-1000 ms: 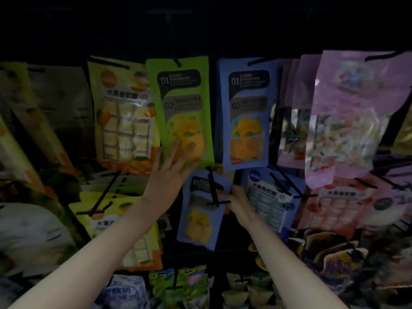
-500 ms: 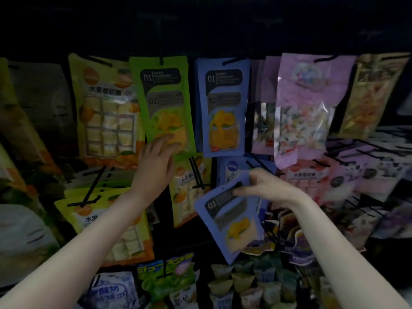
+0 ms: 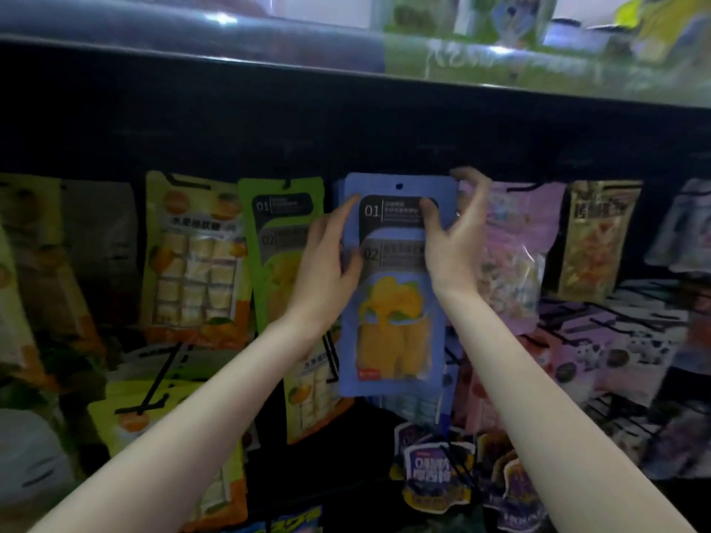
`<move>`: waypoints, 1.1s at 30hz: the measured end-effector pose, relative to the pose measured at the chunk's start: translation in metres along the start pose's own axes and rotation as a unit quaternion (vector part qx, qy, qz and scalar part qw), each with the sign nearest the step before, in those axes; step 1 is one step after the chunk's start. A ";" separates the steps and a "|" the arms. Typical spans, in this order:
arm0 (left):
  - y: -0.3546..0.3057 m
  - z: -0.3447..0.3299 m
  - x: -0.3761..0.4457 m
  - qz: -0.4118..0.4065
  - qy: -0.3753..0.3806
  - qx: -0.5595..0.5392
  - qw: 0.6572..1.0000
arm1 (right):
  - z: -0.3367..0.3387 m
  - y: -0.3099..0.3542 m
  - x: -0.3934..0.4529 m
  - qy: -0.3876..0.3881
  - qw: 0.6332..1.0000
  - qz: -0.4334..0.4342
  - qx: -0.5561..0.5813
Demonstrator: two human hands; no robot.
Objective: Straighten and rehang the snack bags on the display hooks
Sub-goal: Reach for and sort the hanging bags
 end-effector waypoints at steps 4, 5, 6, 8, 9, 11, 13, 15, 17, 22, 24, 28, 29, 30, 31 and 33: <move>0.007 -0.006 0.018 0.028 0.022 0.042 0.998 | -0.007 0.000 0.013 0.003 0.988 0.072 -0.134; 0.008 -0.007 0.021 0.032 0.028 0.049 0.998 | -0.009 -0.004 0.015 0.004 0.986 0.070 -0.151; 0.008 -0.008 0.022 0.032 0.030 0.055 0.998 | -0.010 -0.006 0.016 0.006 0.985 0.070 -0.158; 0.003 -0.010 0.022 0.016 0.033 0.070 0.997 | -0.008 -0.007 0.015 0.004 0.984 0.074 -0.162; 0.000 -0.011 0.022 0.004 0.036 0.078 0.996 | -0.004 -0.009 0.015 0.001 0.985 0.073 -0.156; -0.004 -0.015 0.021 -0.012 0.045 0.091 0.995 | 0.002 -0.014 0.016 0.003 0.989 0.059 -0.134; -0.001 -0.019 0.023 -0.008 0.053 0.100 0.994 | 0.000 -0.025 0.020 0.033 0.990 0.026 -0.132; 0.009 -0.024 0.025 0.011 0.063 0.101 0.993 | -0.009 -0.037 0.024 0.075 0.984 -0.001 -0.162; 0.023 -0.027 0.027 0.041 0.081 0.114 0.989 | -0.019 -0.046 0.028 0.114 0.969 -0.001 -0.219; 0.052 -0.020 0.014 0.068 0.103 0.195 0.973 | -0.052 -0.059 0.035 0.171 0.912 0.036 -0.370; 0.056 -0.002 -0.002 0.050 0.071 0.212 0.973 | -0.057 -0.064 0.026 0.157 0.906 0.008 -0.393; 0.079 0.058 -0.040 0.073 -0.037 0.268 0.960 | -0.057 -0.036 -0.023 0.053 0.956 0.084 -0.277; 0.089 0.075 -0.047 0.101 -0.059 0.283 0.952 | -0.071 -0.030 -0.035 0.086 0.958 0.101 -0.255; 0.099 0.091 -0.055 0.134 -0.078 0.294 0.943 | -0.091 -0.027 -0.044 0.136 0.955 0.110 -0.240; 0.110 0.106 -0.061 0.167 -0.091 0.299 0.935 | -0.113 -0.026 -0.049 0.190 0.947 0.116 -0.233; 0.126 0.129 -0.070 0.215 -0.099 0.301 0.924 | -0.154 -0.032 -0.054 0.291 0.925 0.096 -0.225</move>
Point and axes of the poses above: each hand's wrist, its own x-axis towards the middle knuckle, its own z-axis out of the back of the hand, y = z × x, the point moved 8 cm from there along x, towards the middle knuckle, and after that the axes turned 11 degrees about y, right-handed, at the moved point
